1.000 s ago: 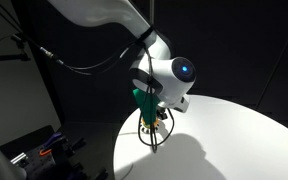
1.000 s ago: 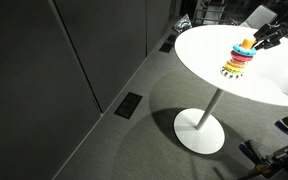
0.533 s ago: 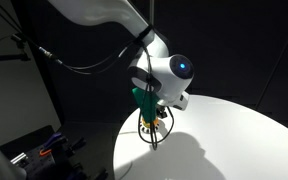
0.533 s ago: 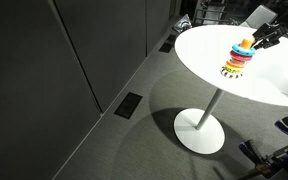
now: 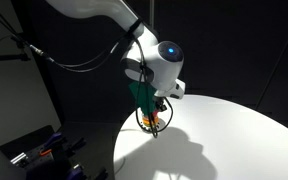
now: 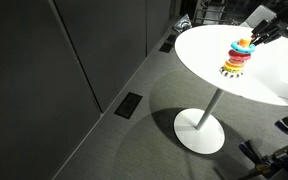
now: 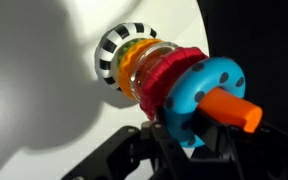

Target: Move the ring stacking stand to the left and remove the blue ring from the ring stacking stand and place it to on the table

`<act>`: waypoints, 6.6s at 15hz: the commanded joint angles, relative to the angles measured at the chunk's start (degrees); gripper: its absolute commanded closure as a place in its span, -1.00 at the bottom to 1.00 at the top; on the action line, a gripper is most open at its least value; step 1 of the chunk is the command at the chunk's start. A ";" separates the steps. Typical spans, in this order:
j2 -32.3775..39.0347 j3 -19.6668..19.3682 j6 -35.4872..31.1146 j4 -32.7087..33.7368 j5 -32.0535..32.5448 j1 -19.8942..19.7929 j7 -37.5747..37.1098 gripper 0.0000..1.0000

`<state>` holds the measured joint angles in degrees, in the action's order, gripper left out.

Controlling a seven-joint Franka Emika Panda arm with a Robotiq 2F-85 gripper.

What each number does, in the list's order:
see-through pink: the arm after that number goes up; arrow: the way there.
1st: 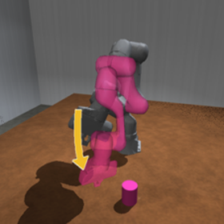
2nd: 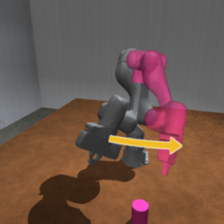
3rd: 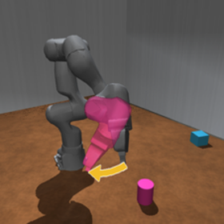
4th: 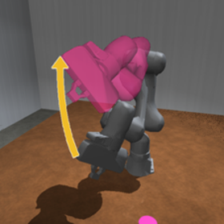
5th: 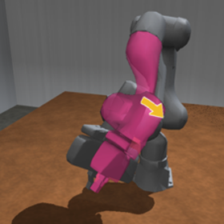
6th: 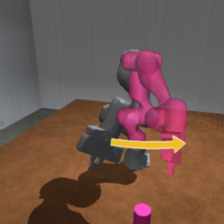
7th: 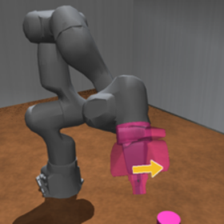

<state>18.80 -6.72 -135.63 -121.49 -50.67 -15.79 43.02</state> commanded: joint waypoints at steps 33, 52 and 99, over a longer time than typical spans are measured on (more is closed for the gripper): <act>-6.76 -4.47 0.84 -3.95 2.27 -1.69 -0.48 -1.00; 0.74 -3.15 7.91 1.59 0.37 -3.25 0.18 -1.00; -1.08 -2.09 7.72 3.69 0.86 -2.01 -1.70 0.82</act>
<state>20.32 -8.73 -127.91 -116.87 -50.54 -17.95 42.81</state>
